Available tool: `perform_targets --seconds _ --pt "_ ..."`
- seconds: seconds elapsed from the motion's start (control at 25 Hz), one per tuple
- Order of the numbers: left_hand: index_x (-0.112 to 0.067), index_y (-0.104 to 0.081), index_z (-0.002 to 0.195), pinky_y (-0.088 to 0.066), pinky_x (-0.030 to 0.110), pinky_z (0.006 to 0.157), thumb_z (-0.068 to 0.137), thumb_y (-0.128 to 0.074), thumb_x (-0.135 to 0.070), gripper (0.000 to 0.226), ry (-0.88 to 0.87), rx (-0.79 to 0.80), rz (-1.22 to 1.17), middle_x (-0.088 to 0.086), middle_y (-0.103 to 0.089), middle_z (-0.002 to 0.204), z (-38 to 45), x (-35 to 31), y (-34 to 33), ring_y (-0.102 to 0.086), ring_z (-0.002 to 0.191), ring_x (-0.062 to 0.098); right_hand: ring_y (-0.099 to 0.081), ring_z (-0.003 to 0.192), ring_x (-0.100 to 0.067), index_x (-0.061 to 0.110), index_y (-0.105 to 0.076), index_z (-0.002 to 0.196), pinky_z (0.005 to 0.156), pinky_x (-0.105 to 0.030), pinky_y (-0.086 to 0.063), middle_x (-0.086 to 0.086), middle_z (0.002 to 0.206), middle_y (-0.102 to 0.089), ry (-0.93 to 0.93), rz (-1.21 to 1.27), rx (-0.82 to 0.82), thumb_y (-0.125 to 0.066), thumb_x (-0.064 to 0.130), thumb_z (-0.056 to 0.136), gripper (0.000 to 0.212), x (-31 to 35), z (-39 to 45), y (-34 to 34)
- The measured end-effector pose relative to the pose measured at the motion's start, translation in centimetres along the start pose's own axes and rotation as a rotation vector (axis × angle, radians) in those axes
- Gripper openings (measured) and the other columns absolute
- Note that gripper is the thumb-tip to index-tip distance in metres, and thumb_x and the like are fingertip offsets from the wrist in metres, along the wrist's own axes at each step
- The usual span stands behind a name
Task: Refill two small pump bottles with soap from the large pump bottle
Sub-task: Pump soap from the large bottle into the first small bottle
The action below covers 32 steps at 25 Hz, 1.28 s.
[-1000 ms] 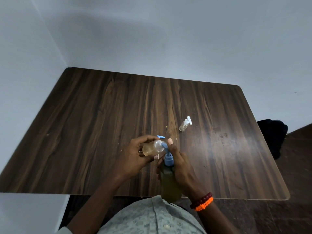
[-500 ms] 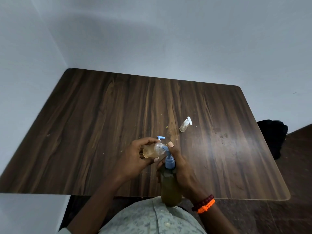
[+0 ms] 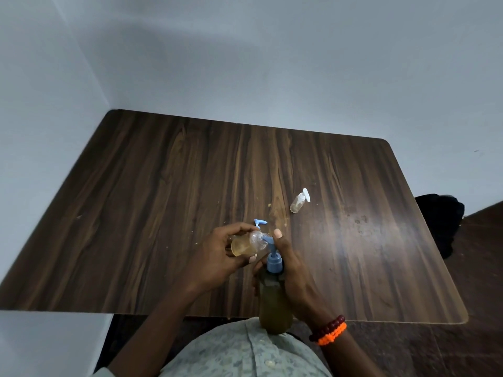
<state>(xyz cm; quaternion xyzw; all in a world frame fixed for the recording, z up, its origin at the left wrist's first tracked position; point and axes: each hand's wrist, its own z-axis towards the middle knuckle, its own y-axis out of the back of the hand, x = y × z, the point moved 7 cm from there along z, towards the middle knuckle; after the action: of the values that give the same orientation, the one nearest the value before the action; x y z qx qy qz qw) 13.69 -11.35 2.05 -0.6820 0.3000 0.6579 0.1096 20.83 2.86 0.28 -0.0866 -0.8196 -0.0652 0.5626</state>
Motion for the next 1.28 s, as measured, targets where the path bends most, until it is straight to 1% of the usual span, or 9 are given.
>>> perform_targets --seconds 0.2,0.36,0.44,0.56,0.68,0.92,1.12,1.2,1.28 --pt "-0.02 -0.073 0.123 -0.061 0.048 0.098 0.082 -0.086 -0.003 0.046 0.031 0.034 0.036 -0.005 -0.077 0.119 0.0 0.5 -0.4 -0.073 0.111 0.011 -0.067 0.111 -0.042 0.01 -0.064 0.116 0.104 -0.062 -0.053 -0.025 0.123 -0.066 -0.12 -0.078 -0.058 -0.051 0.072 0.082 0.072 -0.8 -0.7 0.4" --pt "-0.018 -0.073 0.12 -0.061 0.052 0.097 0.082 -0.086 0.0 0.044 0.017 0.011 -0.004 -0.002 -0.078 0.115 0.2 0.5 -0.2 -0.076 0.109 0.017 -0.075 0.078 -0.006 0.019 -0.074 0.089 0.077 -0.02 -0.061 0.006 0.081 -0.079 -0.008 -0.058 0.031 -0.053 0.086 0.073 0.073 0.8 -0.4 -0.1" --pt "-0.019 -0.073 0.12 -0.061 0.053 0.098 0.082 -0.086 0.0 0.044 0.019 0.001 -0.005 -0.002 -0.078 0.115 0.2 0.5 -0.1 -0.076 0.109 0.017 -0.073 0.069 0.002 0.024 -0.071 0.083 0.071 -0.013 -0.057 0.011 0.071 -0.077 0.009 -0.048 0.05 -0.053 0.093 0.066 0.073 1.1 -0.5 -0.3" --pt "-0.02 -0.072 0.122 -0.061 0.049 0.098 0.082 -0.086 -0.003 0.046 0.015 0.02 0.022 -0.004 -0.077 0.118 0.1 0.5 -0.2 -0.075 0.11 0.013 -0.07 0.095 -0.031 0.011 -0.069 0.1 0.099 -0.053 -0.057 -0.013 0.103 -0.073 -0.076 -0.027 -0.014 -0.054 0.082 0.077 0.076 0.0 -0.5 0.1" --pt "-0.018 -0.072 0.124 -0.06 0.048 0.099 0.083 -0.086 -0.002 0.046 0.019 0.044 0.045 -0.004 -0.076 0.121 0.2 0.3 -0.5 -0.072 0.113 0.011 -0.063 0.113 -0.045 0.007 -0.065 0.117 0.107 -0.065 -0.048 -0.027 0.122 -0.064 -0.129 -0.098 -0.03 -0.049 0.071 0.087 0.073 -0.4 -1.1 0.4" --pt "-0.021 -0.072 0.121 -0.062 0.049 0.097 0.083 -0.086 -0.004 0.044 0.016 0.02 0.023 -0.005 -0.077 0.117 0.1 0.1 -0.3 -0.075 0.11 0.013 -0.07 0.072 -0.01 0.024 -0.067 0.081 0.082 -0.034 -0.059 0.005 0.077 -0.072 -0.02 -0.052 0.046 -0.048 0.1 0.06 0.081 2.0 -1.2 -0.7" --pt "-0.023 -0.071 0.125 -0.061 0.049 0.099 0.082 -0.087 -0.005 0.049 0.039 0.063 0.072 -0.007 -0.076 0.122 -0.1 0.6 -0.8 -0.073 0.113 0.012 -0.069 0.101 -0.039 0.004 -0.065 0.11 0.091 -0.05 -0.058 -0.026 0.113 -0.067 -0.131 -0.134 -0.052 -0.052 0.051 0.095 0.051 0.1 -1.7 0.7" --pt "-0.025 -0.072 0.123 -0.061 0.049 0.098 0.083 -0.087 -0.006 0.048 0.039 0.067 0.069 -0.007 -0.076 0.12 -0.2 0.7 -0.8 -0.074 0.112 0.012 -0.069 0.103 -0.043 0.002 -0.065 0.115 0.093 -0.051 -0.06 -0.028 0.113 -0.068 -0.145 -0.099 -0.052 -0.049 0.053 0.095 0.057 0.3 -1.8 0.5" --pt "-0.025 -0.072 0.122 -0.061 0.051 0.098 0.083 -0.086 -0.006 0.046 0.039 0.057 0.049 -0.007 -0.077 0.119 -0.3 0.6 -0.8 -0.075 0.11 0.013 -0.075 0.083 -0.023 0.01 -0.07 0.1 0.077 -0.034 -0.064 -0.013 0.092 -0.074 -0.081 -0.053 -0.01 -0.047 0.069 0.087 0.065 1.1 -1.7 0.2"
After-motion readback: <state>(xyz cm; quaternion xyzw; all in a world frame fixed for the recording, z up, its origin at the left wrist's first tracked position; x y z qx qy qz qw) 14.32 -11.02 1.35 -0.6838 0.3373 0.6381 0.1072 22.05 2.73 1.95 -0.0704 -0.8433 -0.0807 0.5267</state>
